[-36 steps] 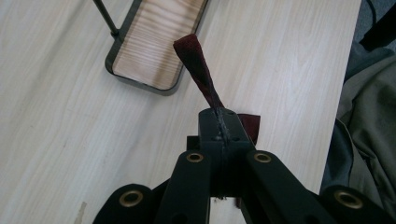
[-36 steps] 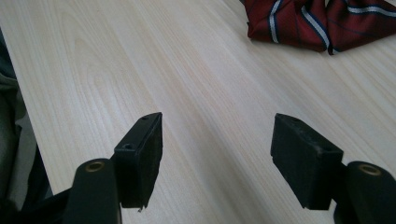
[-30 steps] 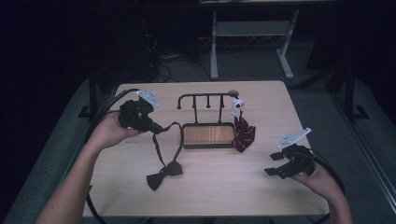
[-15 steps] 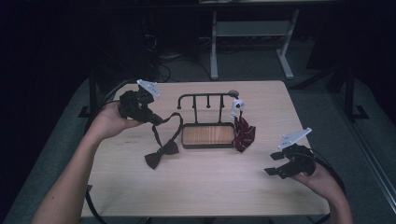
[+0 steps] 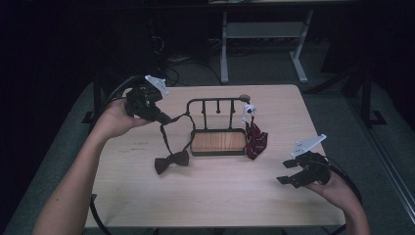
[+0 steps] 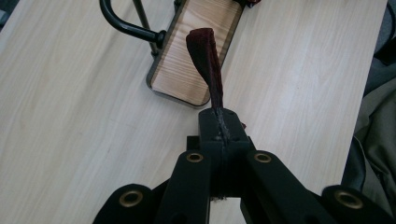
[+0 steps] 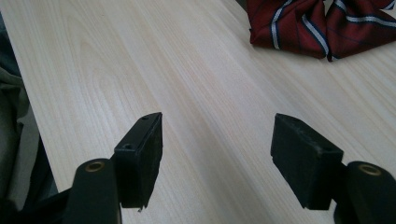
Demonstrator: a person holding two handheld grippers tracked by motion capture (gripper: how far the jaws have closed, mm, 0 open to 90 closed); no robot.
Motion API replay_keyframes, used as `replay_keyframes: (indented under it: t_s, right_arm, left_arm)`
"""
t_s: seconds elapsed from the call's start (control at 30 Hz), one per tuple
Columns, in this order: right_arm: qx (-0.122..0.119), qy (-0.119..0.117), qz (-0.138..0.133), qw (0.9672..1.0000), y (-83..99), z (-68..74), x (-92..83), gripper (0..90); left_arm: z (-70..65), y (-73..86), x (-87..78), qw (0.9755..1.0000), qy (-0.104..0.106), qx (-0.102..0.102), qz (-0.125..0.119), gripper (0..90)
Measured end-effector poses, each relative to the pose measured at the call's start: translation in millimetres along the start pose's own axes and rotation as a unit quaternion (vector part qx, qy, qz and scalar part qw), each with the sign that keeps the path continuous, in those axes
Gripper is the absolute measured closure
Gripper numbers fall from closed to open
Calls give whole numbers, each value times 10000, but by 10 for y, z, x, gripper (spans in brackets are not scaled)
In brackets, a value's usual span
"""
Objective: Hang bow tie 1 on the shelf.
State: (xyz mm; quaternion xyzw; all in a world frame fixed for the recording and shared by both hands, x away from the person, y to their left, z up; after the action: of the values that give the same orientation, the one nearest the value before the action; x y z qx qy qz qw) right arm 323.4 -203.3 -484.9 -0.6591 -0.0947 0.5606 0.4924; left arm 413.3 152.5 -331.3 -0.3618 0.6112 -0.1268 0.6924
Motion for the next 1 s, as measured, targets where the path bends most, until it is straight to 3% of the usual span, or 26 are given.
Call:
replay_keyframes:
  t_s: [0.67, 1.0]
  right_arm:
    - [3, -25, -11, 10000, -2, 4, -9, 339]
    - [11, -22, -14, 10000, 2, 5, -20, 340]
  left_arm:
    - [174, -147, 15, 9997, -58, 9, 218, 899]
    - [273, -177, 61, 9994, -126, -88, 299, 899]
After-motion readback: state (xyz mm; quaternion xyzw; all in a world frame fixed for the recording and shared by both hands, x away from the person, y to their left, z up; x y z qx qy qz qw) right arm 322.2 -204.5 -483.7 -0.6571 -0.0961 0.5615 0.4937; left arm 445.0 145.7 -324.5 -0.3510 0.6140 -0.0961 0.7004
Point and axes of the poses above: each handheld gripper's, and its own axes: x roughly forward along the jaws, y roughly out of its underside, z roughly to its left, the point moved 10 cm from there along x, roughly forward along the jaws, and after that the axes turned 14 degrees about -z, right-handed, at the moved point
